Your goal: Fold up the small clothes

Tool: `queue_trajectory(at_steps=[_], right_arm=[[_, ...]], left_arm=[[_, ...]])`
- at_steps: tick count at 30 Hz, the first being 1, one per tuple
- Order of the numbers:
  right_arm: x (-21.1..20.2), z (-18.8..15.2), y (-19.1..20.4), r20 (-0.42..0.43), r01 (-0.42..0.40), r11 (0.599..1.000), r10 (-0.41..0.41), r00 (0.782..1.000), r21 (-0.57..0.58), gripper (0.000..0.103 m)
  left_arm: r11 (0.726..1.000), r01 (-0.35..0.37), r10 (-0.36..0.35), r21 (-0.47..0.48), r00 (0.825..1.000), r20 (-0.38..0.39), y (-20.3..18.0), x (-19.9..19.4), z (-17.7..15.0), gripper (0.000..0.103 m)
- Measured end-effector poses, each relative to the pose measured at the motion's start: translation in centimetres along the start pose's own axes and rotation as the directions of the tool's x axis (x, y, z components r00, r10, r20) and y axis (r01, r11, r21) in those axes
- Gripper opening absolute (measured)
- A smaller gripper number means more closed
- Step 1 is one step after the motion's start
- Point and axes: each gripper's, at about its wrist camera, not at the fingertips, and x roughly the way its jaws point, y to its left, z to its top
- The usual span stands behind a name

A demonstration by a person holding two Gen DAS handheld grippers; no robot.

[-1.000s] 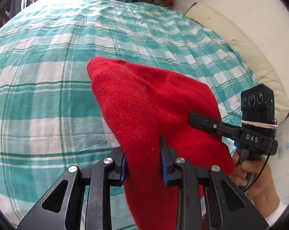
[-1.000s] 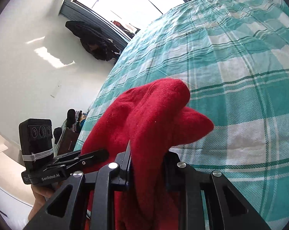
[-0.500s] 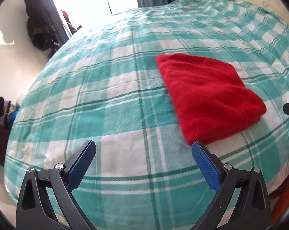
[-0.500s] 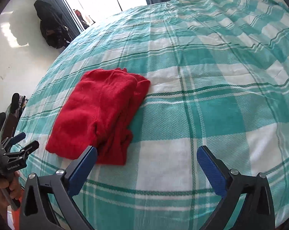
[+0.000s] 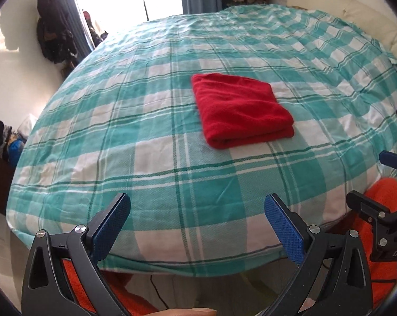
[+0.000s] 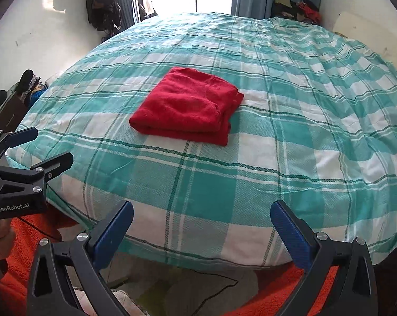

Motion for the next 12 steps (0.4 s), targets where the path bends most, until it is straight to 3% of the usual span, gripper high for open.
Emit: queue_trajectory(at_steps=[5, 12], right_arm=[[-1.7, 0.1, 0.9, 0.022, 0.036, 0.999, -0.036, 0.999, -0.021, 0.103], [-2.8, 0.2, 1.4, 0.045, 0.048, 0.999, -0.047, 0.998, -0.023, 0.103]], left_arm=[[1.000, -0.026, 0.026, 0.011, 0.999, 0.023, -0.2, -1.3, -0.6, 0.102], [1.000, -0.002, 0.002, -0.028, 1.000, 0.014, 0.2, -1.3, -1.0, 0.101]])
